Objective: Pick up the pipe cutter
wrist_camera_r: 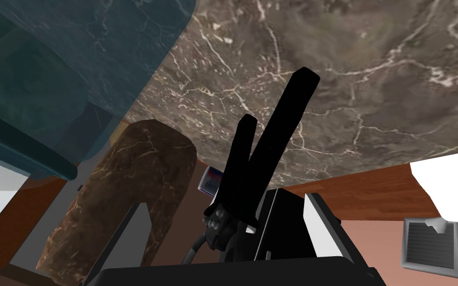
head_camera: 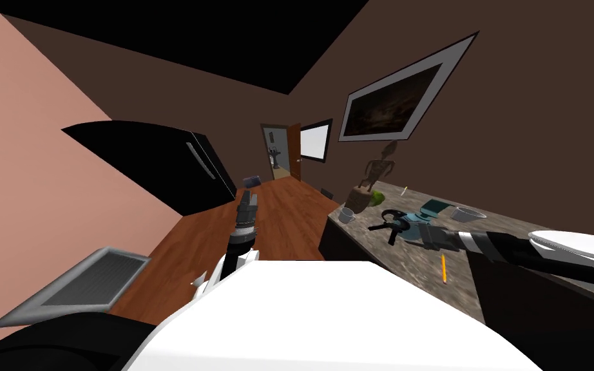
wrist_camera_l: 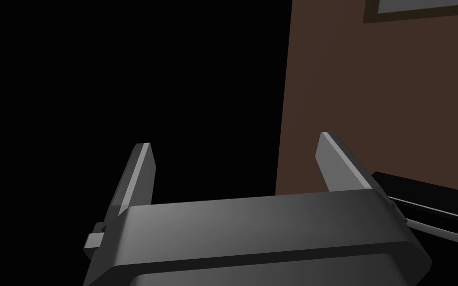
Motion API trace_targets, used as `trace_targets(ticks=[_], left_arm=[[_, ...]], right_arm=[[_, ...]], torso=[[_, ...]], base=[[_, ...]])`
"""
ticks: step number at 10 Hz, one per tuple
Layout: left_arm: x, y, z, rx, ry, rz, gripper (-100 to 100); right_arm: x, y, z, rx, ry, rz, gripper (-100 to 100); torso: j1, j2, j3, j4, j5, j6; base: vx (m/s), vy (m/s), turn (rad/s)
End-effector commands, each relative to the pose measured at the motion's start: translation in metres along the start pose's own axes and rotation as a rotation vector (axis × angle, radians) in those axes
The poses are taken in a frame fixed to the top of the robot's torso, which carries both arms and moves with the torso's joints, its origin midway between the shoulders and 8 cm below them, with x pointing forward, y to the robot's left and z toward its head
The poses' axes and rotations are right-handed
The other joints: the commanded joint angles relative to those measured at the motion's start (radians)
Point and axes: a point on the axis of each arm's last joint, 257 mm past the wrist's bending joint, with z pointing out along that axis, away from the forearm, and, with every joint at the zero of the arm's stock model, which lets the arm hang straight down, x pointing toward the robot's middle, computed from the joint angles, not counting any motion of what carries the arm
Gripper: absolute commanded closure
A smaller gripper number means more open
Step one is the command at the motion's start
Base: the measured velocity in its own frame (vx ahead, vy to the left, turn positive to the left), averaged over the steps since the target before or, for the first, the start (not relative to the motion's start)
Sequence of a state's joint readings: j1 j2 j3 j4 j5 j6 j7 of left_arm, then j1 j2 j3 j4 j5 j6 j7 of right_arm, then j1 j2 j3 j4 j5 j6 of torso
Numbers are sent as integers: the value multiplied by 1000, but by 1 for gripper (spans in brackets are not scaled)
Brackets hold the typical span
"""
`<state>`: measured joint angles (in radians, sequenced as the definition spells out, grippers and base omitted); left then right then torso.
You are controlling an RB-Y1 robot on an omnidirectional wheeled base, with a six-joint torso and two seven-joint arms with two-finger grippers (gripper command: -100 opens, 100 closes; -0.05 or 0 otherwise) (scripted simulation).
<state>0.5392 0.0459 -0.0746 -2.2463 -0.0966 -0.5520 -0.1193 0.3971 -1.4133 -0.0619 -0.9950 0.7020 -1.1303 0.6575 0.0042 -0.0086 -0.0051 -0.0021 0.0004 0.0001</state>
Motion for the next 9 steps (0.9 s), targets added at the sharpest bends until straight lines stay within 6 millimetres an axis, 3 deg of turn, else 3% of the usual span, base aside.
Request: trace_targets(ticks=[1, 7, 8, 9], left_arm=[[0, 0, 0, 0, 0, 0, 0], [0, 0, 0, 0, 0, 0, 0], [0, 0, 0, 0, 0, 0, 0], [0, 0, 0, 0, 0, 0, 0]], right_arm=[[6, 7, -9, -4, -14, -6, -100], [12, 24, -23, -20, -54, -57, -100], [12, 25, -24, -23, -57, -62, 100], [12, 24, -24, -23, -57, -62, 100]], torso=[[0, 0, 0, 0, 0, 0], [1, -1, -1, 0, 1, 0], [-3, 3, 1, 0, 0, 0], [-5, 5, 3, 1, -1, 0]], base=[[152, 79, -171], [117, 75, -102], [10, 7, 0], [6, 0, -5]])
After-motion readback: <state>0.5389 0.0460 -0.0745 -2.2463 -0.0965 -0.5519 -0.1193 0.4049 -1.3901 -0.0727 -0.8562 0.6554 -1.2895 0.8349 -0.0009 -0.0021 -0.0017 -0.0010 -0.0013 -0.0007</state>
